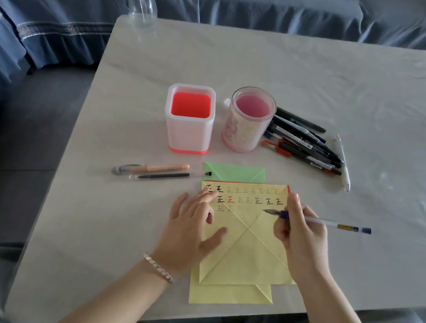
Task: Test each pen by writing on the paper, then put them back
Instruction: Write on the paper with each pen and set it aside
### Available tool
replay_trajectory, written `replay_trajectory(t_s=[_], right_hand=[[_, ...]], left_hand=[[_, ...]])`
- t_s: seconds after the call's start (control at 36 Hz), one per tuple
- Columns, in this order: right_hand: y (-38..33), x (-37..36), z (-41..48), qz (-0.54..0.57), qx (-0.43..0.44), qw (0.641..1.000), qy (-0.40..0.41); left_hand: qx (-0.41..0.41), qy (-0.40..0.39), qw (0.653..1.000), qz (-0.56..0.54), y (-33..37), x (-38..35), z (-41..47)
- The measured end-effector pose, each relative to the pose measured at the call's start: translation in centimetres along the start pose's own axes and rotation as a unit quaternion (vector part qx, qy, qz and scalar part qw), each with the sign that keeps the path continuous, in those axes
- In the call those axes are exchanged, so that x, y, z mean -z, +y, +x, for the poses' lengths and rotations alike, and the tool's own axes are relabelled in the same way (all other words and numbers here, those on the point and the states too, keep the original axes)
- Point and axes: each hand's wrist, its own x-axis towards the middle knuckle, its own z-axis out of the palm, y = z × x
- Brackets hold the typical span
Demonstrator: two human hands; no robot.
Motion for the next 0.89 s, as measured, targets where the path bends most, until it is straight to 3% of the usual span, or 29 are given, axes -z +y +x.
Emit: replay_trajectory(t_s=[0.11, 0.22, 0.39, 0.5, 0.69, 0.89], right_hand=[[-1.1, -0.2, -1.5, 0.157, -0.058, 0.979, -0.117], [-1.8, -0.2, -2.9, 0.141, -0.048, 0.974, -0.171], [-2.1, -0.2, -4.0, 0.063, 0.035, 0.982, -0.172], [-2.3, -0.2, -4.4, 0.063, 0.049, 0.982, -0.171], [-2.0, -0.1, -5.0, 0.064, 0.027, 0.984, -0.163], [-2.5, -0.2, -5.5, 0.028, 0.022, 0.991, -0.125]], left_hand=[[0.029, 0.053, 0.995, -0.078, 0.3, 1.1, -0.4], [0.080, 0.065, 0.979, -0.177, 2.3, 2.8, -0.4], [0.138, 0.041, 0.948, -0.284, 5.4, 5.7, 0.1], [0.201, 0.012, 0.888, -0.414, 6.5, 7.2, 0.3], [0.284, 0.022, 0.821, -0.495, 7.6, 7.7, 0.1], [0.292, 0.003, 0.813, -0.503, 8.4, 7.8, 0.1]])
